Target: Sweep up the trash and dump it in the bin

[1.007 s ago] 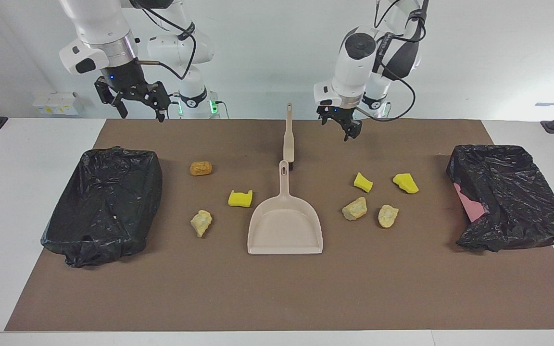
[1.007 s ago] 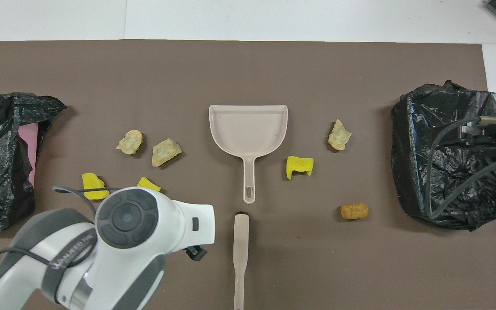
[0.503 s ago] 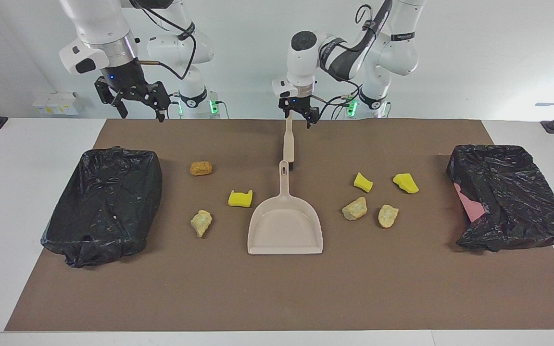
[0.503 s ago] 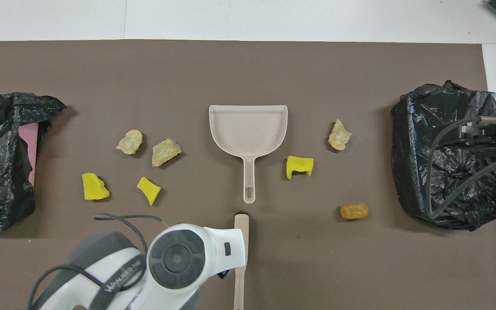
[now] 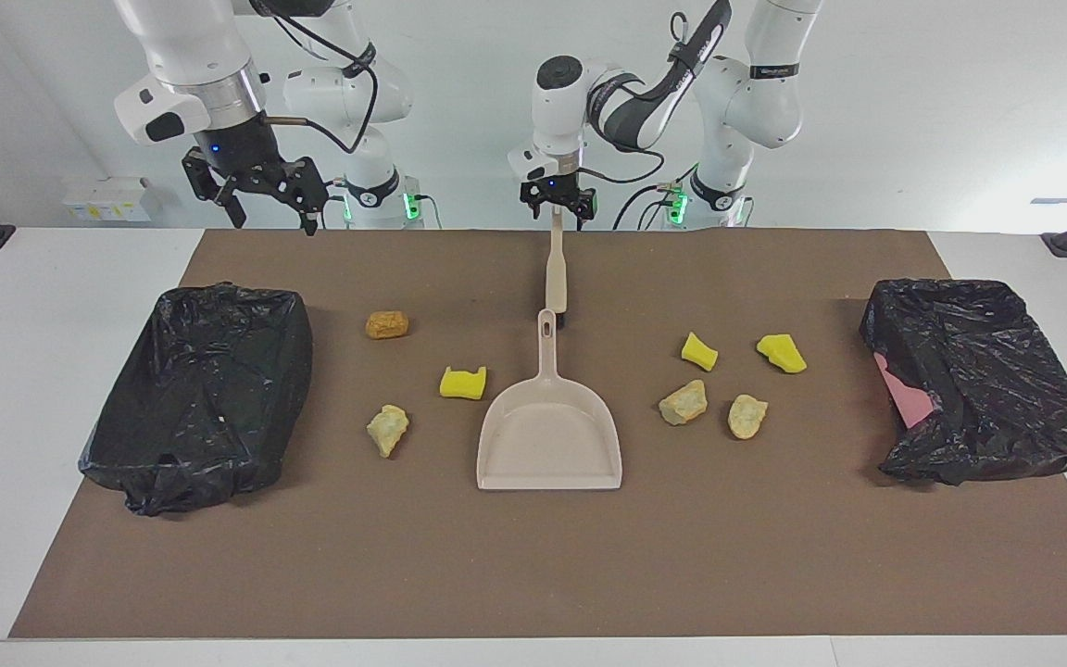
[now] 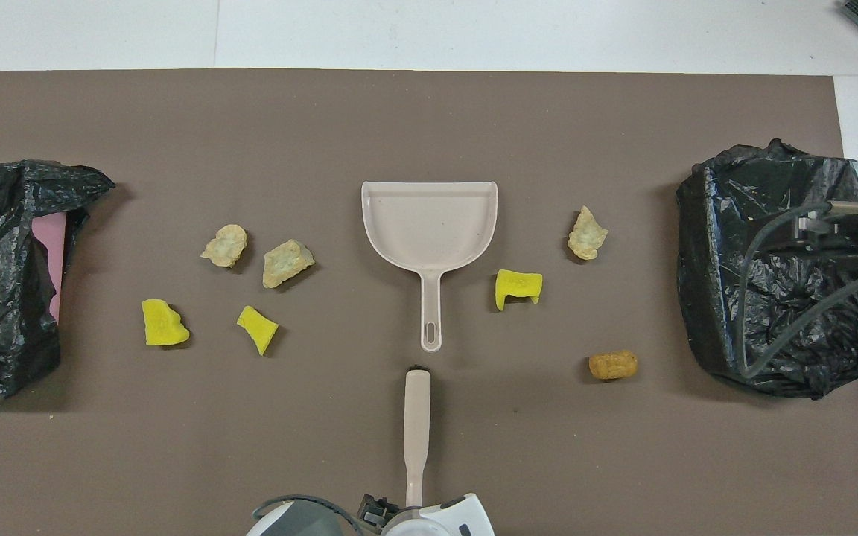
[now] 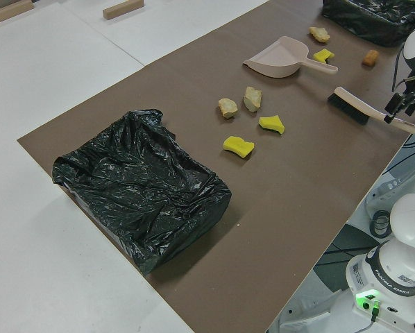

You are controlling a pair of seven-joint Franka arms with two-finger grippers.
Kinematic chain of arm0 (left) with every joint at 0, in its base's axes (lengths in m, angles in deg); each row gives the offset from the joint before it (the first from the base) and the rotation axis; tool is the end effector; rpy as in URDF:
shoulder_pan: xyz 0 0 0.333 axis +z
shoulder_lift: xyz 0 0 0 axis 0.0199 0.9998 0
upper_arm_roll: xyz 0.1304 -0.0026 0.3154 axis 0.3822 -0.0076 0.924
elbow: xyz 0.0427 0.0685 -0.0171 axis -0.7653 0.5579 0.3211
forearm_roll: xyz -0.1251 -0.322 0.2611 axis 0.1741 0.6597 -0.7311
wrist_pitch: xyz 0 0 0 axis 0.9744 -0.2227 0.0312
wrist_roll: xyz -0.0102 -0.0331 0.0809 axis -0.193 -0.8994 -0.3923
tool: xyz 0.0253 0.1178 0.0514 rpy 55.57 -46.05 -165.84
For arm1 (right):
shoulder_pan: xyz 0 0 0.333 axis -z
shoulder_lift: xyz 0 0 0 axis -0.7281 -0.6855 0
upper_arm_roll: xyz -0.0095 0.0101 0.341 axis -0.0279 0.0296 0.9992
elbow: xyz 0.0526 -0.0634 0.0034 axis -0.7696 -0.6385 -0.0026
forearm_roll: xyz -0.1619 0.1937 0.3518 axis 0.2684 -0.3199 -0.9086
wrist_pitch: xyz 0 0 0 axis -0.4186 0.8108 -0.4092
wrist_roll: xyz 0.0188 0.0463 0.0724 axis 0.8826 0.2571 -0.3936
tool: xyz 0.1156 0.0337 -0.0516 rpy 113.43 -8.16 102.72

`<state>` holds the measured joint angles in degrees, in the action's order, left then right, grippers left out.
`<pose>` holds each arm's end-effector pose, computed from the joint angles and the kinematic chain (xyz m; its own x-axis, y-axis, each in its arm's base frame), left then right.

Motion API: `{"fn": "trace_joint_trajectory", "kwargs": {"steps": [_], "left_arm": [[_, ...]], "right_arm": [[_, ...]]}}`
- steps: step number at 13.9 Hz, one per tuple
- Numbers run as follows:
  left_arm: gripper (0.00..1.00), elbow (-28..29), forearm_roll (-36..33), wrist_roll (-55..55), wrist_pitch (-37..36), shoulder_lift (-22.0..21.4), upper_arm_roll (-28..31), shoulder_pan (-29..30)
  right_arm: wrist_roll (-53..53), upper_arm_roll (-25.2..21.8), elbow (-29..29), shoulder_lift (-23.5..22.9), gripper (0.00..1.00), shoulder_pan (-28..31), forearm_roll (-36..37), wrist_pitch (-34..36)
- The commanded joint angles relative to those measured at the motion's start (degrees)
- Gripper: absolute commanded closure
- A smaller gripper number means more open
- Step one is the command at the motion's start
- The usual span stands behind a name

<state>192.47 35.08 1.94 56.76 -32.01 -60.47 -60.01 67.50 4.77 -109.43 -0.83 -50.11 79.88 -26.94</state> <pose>0.2033 -0.4341 0.3310 0.9161 -0.3919 -0.0846 -0.3937 -0.9192 -0.0057 0.5785 0.0438 0.6613 0.9894 -0.1447 0.0137 -0.1449 -0.9893 0.0169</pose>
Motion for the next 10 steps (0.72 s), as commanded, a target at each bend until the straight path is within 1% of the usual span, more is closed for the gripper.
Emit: {"fn": "trace_joint_trajectory", "kwargs": {"steps": [1, 3, 5, 6, 7, 8, 9, 10], "left_arm": [[0.0, 1.1, -1.7, 5.5, 3.3, 2.1, -0.9, -1.2], [0.0, 0.5, -4.5, 9.4, 4.2, 3.8, -1.2, -1.1], [0.0, 0.4, -4.7, 9.4, 4.3, 4.1, -1.2, -1.1], [0.3, 0.3, -4.7, 9.4, 4.3, 4.1, -1.2, -1.1], [0.55, 0.1, -4.8, 9.4, 4.3, 4.1, -1.2, -1.1], [0.69, 0.0, -5.5, 9.4, 4.3, 4.2, -1.2, -1.0], [0.78, -0.3, -6.2, 9.5, 4.3, 4.2, -1.2, -1.0], [0.8, -0.6, -6.2, 9.5, 4.3, 4.4, -1.2, -0.7]], "right_arm": [[-2.1, -0.1, -0.6, 0.7, 0.0, 0.6, -1.3, 0.3], [-2.1, -0.1, -0.6, 0.7, 0.0, 0.6, -1.3, 0.3], [-2.0, -0.1, -0.5, 0.7, 0.0, 0.6, -1.3, 0.3], [-1.9, -0.2, -0.6, 0.7, 0.0, 0.7, -1.3, 0.3], [-2.1, -0.6, -0.6, 0.7, 0.0, 0.7, -1.4, 0.3], [-2.0, -0.7, -0.6, 0.7, 0.0, 0.6, -1.4, 0.6], [-2.1, -0.7, -0.6, 0.7, 0.0, 0.6, -1.4, 0.4], [-2.4, -0.6, -0.6, 0.7, 0.0, 0.6, -1.4, 0.4]]}}
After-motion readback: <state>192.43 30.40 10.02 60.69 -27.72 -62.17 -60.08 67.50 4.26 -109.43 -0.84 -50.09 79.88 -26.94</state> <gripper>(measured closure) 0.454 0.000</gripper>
